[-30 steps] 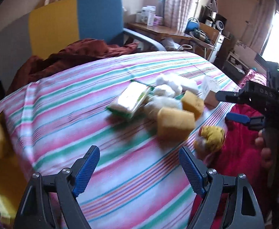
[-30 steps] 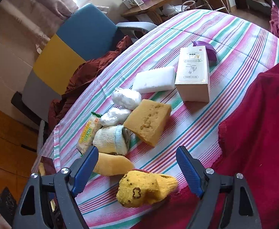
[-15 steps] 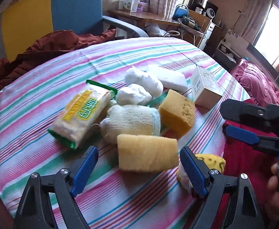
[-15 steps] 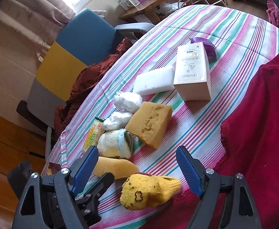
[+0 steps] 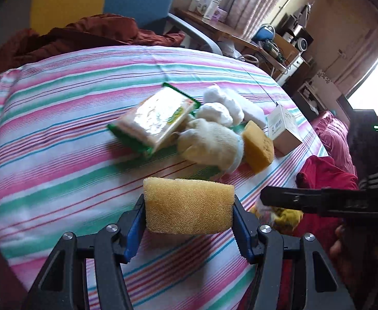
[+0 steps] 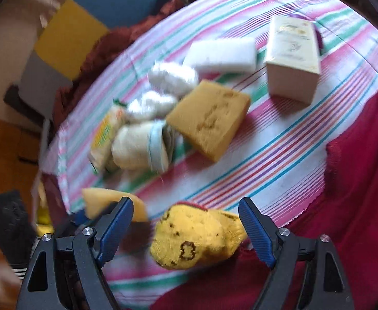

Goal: Organize objects
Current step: 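Grasp a yellow sponge with the left tool while the right tool grasps the yellow knitted toy, carry toward tray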

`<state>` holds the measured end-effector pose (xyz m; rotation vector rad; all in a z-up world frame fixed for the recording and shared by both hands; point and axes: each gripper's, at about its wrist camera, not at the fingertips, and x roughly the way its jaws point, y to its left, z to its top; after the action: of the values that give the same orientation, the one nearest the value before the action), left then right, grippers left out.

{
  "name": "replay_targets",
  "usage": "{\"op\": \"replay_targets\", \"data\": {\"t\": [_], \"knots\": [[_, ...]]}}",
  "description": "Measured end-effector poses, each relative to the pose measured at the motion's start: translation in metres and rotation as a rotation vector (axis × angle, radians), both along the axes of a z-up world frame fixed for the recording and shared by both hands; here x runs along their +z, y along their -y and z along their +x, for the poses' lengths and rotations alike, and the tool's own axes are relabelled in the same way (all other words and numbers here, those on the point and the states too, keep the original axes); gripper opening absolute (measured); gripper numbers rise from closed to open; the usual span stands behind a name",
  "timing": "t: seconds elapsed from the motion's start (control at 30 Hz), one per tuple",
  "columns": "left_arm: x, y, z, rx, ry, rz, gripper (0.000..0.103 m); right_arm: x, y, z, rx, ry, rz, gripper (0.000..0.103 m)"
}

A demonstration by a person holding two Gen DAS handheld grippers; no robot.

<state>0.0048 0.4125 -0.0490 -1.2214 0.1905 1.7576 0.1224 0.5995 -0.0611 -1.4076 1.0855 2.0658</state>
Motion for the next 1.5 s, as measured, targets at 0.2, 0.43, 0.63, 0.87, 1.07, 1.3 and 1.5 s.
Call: {"op": "replay_targets", "data": {"t": [0.2, 0.43, 0.63, 0.87, 1.07, 1.3, 1.5], "knots": [[0.004, 0.043, 0.000, 0.056, -0.006, 0.011, 0.061, -0.014, 0.036, -0.031, 0.187, 0.234, 0.160, 0.073], [0.016, 0.092, 0.000, 0.121, -0.024, 0.048, 0.061, -0.009, 0.035, -0.022, 0.161, 0.200, 0.166, 0.053], [0.031, 0.134, 0.002, 0.176, -0.061, 0.079, 0.061, 0.010, 0.033, -0.004, 0.144, 0.054, 0.172, 0.051], [0.055, 0.194, -0.014, 0.287, -0.085, 0.132, 0.061, 0.040, 0.086, -0.028, 0.242, -0.058, 0.182, 0.051], [0.072, 0.253, -0.050, 0.434, -0.103, 0.162, 0.062, 0.071, 0.171, -0.106, 0.480, -0.186, 0.181, 0.051], [0.076, 0.293, -0.109, 0.569, -0.151, 0.114, 0.063, 0.074, 0.260, -0.178, 0.695, -0.234, 0.162, 0.051], [0.068, 0.296, -0.170, 0.658, -0.174, 0.040, 0.070, 0.074, 0.298, -0.223, 0.743, -0.271, 0.170, 0.061]]}}
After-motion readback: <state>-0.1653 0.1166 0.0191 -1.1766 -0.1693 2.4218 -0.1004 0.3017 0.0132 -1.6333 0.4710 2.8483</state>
